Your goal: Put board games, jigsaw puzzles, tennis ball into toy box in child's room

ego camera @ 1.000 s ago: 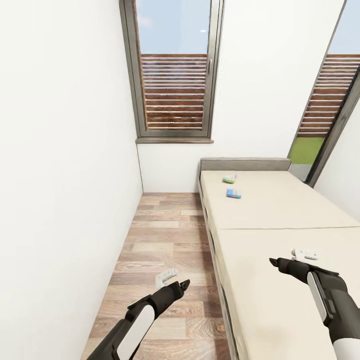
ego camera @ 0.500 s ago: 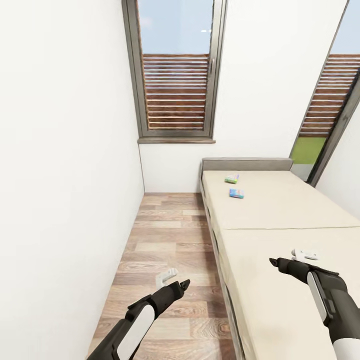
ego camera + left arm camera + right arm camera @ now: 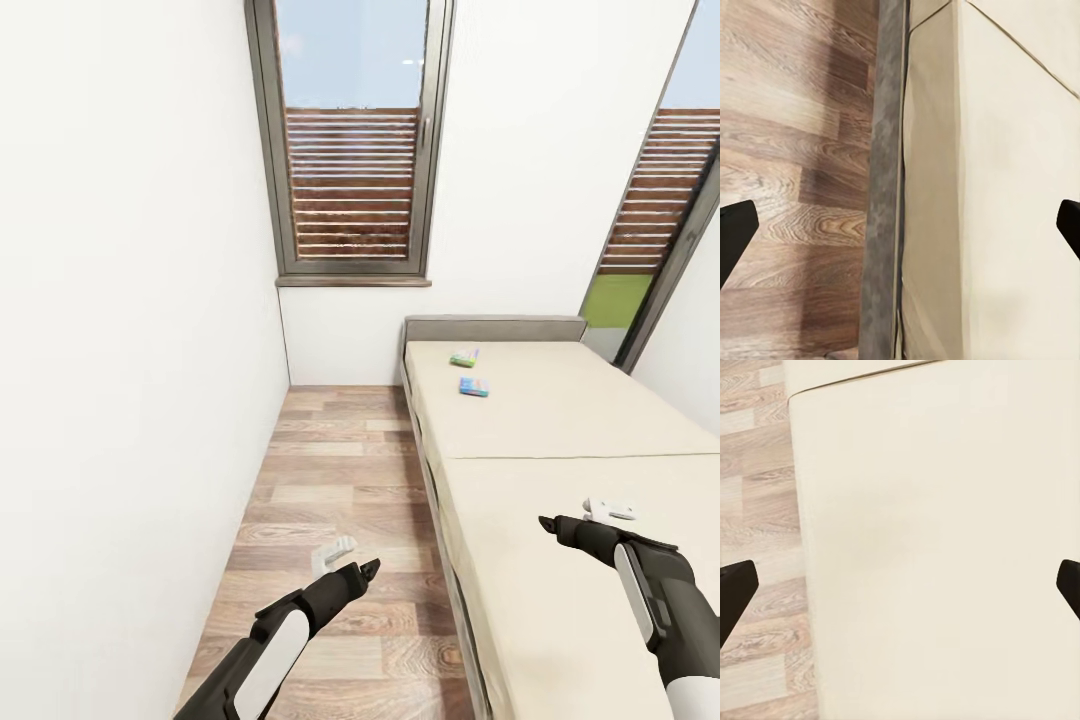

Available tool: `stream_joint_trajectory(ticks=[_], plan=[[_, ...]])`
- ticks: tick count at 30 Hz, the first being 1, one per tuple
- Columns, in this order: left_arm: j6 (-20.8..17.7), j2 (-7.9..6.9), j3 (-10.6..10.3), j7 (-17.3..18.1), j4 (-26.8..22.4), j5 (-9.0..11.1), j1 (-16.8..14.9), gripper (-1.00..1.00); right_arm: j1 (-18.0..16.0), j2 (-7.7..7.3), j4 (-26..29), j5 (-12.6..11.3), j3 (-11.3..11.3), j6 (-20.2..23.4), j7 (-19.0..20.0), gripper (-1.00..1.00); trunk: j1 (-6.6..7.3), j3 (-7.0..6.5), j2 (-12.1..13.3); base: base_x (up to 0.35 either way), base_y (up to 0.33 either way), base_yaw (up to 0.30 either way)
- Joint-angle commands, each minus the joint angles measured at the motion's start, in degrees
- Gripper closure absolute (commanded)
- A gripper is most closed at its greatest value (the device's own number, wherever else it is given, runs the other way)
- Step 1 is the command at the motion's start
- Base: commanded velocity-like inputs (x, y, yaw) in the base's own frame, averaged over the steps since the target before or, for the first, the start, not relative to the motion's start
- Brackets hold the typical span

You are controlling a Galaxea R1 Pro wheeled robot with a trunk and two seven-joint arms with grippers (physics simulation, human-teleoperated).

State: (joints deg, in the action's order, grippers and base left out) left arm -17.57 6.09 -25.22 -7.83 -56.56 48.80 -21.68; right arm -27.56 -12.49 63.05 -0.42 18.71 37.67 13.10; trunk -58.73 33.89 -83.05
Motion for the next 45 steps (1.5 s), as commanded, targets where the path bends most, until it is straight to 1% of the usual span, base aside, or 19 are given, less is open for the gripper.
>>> stream_joint_trajectory(ticks=[1, 10, 23, 45], plan=[[-0.13, -0.02, -0.10, -0.48, -0.11, 0.60, -0.03, -1.00, -0.04, 0.01, 0.06, -0.02, 0.10, 0.30, 0.26, -1.00, 0.00, 0.06, -0.03, 0.000, 0.005, 0.000], [-0.16, 0.02, -0.10, -0.77, -0.07, 0.59, -0.03, -1.00, -0.04, 0.01, 0.06, -0.02, 0.10, 0.30, 0.26, -1.00, 0.00, 0.06, -0.03, 0.011, 0.010, 0.000], [-0.10, 0.03, -0.16, -0.97, -0.11, 0.60, -0.03, -1.00, -0.04, 0.01, 0.06, -0.02, 0.10, 0.30, 0.26, -1.00, 0.00, 0.06, -0.03, 0.075, 0.073, 0.000], [-0.16, 0.04, -0.10, -0.72, -0.11, 0.63, -0.03, -1.00, -0.04, 0.01, 0.06, -0.02, 0.10, 0.30, 0.26, -1.00, 0.00, 0.06, -0.03, 0.006, 0.007, 0.000]])
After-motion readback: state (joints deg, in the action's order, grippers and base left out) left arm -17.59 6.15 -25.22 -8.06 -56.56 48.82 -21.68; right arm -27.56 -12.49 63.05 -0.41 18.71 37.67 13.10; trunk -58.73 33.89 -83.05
